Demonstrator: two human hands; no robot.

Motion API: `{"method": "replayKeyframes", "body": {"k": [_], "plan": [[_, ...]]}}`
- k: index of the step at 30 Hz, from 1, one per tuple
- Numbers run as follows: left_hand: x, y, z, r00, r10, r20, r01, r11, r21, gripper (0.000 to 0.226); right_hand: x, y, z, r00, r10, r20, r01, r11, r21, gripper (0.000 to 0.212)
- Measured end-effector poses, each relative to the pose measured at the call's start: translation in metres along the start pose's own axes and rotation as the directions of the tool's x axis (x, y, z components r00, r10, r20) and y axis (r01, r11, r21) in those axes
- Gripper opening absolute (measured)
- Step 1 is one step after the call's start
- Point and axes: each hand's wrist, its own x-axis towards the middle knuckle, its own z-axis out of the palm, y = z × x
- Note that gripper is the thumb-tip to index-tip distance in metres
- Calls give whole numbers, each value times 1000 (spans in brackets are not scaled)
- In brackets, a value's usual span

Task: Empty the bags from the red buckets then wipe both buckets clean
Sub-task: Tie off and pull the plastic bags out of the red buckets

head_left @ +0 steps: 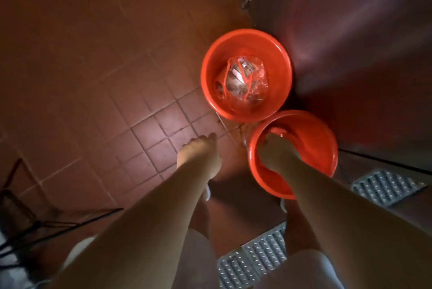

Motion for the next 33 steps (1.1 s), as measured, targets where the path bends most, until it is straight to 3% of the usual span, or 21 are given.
{"method": "replayKeyframes", "body": {"k": [5, 9, 17, 22, 27, 33], "plan": [[13, -67, -46, 997, 41, -62, -30, 985, 172, 35, 6, -83, 9, 999, 14, -37, -12, 999, 46, 36], [28, -78, -58, 998, 51, -24, -46, 983, 179, 35, 16, -107, 3, 993, -87, -76, 89, 996, 24, 32], [86, -37, -88, 985, 166, 55, -175, 944, 281, 35, 62, -89, -33, 994, -10, -105, 15, 998, 53, 29], [154, -8, -114, 982, 186, 43, -190, 927, 323, 32, 111, -80, -54, 996, 71, -61, -56, 975, 215, 45], [231, 17, -110, 976, 188, 113, -208, 956, 205, 37, 169, -68, -45, 993, 103, -60, -81, 951, 299, 40], [318, 31, -80, 954, 260, 148, -283, 945, 167, 32, 248, -60, -1, 975, 222, 7, -209, 906, 369, 33]]}}
